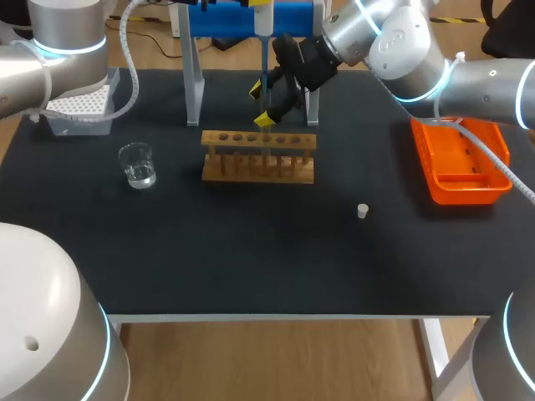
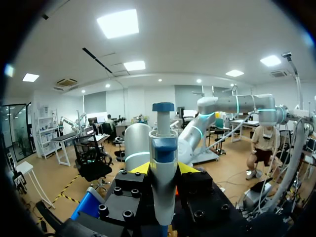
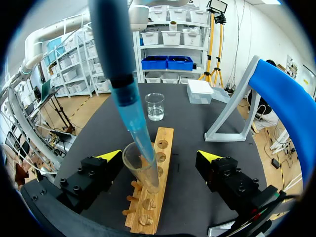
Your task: Invert the test tube, pick up the pipette, mount the tip to pipette, aspirate from beaker and dispense into the tube, eject the tip, return the pipette, and cap with the stopper.
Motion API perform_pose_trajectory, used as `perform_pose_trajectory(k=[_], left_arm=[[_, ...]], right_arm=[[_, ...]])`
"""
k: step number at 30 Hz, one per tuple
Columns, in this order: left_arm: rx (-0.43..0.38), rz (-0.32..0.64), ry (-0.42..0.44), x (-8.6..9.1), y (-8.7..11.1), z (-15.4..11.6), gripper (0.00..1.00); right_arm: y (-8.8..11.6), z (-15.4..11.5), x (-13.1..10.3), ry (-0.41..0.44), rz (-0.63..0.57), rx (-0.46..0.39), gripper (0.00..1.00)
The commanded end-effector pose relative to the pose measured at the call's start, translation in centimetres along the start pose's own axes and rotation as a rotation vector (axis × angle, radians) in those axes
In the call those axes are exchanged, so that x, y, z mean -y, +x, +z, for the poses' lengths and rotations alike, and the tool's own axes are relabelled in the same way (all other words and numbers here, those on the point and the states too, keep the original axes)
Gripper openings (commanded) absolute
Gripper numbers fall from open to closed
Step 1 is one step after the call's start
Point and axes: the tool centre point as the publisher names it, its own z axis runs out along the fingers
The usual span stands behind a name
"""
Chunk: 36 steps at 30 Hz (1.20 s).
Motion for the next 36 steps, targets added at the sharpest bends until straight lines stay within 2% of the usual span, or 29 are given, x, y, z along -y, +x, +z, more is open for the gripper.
perform_pose_trajectory(k=[1,36], left_arm=[[0.004,-0.001,-0.004,0.0,0.0,0.1,0.00],[-0.005,-0.016,-0.004,-1.6,-0.6,0.5,0.00]], right_arm=[[0.0,-0.2,-0.1,0.004,0.001,-0.002,1.00],[0.0,-0.2,-0.1,0.004,0.001,-0.002,1.00]])
